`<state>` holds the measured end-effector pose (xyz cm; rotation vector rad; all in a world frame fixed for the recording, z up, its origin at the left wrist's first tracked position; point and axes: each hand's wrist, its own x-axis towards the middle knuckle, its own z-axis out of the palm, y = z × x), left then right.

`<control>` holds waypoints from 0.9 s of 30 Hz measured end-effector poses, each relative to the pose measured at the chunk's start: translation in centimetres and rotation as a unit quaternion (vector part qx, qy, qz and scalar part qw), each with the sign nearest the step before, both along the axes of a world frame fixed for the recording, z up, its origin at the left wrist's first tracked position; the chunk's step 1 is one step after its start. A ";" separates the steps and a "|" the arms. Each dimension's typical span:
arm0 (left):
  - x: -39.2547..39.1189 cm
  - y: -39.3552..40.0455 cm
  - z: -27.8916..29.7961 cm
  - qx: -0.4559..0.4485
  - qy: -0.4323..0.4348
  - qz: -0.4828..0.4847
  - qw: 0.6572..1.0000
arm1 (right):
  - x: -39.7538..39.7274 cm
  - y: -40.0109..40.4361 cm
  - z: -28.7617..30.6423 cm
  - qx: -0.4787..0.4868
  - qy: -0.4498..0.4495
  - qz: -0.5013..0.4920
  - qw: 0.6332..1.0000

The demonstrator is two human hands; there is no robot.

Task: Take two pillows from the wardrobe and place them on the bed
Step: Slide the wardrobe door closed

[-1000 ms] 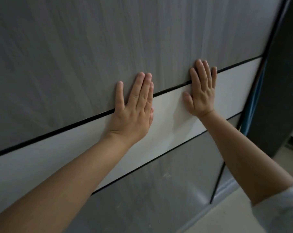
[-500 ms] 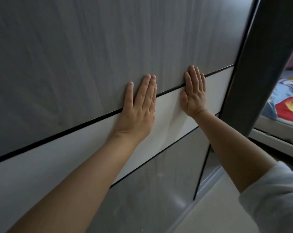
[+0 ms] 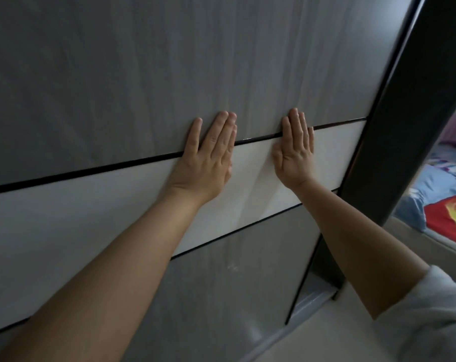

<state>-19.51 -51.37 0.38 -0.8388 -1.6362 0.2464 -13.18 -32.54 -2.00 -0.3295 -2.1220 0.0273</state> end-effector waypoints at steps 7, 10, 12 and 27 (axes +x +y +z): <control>1.9 10.8 0.1 -0.006 0.011 -0.020 1.000 | 2.0 10.2 0.1 -0.036 -0.001 0.016 0.999; 2.6 15.5 0.1 -0.013 0.017 -0.028 0.999 | 2.8 14.4 0.2 -0.053 0.003 0.006 0.999; 2.9 18.5 -0.1 -0.019 0.021 -0.039 0.999 | 3.4 17.3 0.3 -0.051 0.006 -0.001 0.999; 6.2 38.1 -0.5 -0.047 0.030 -0.039 0.998 | 7.4 37.2 0.1 -0.015 -0.054 -0.079 0.995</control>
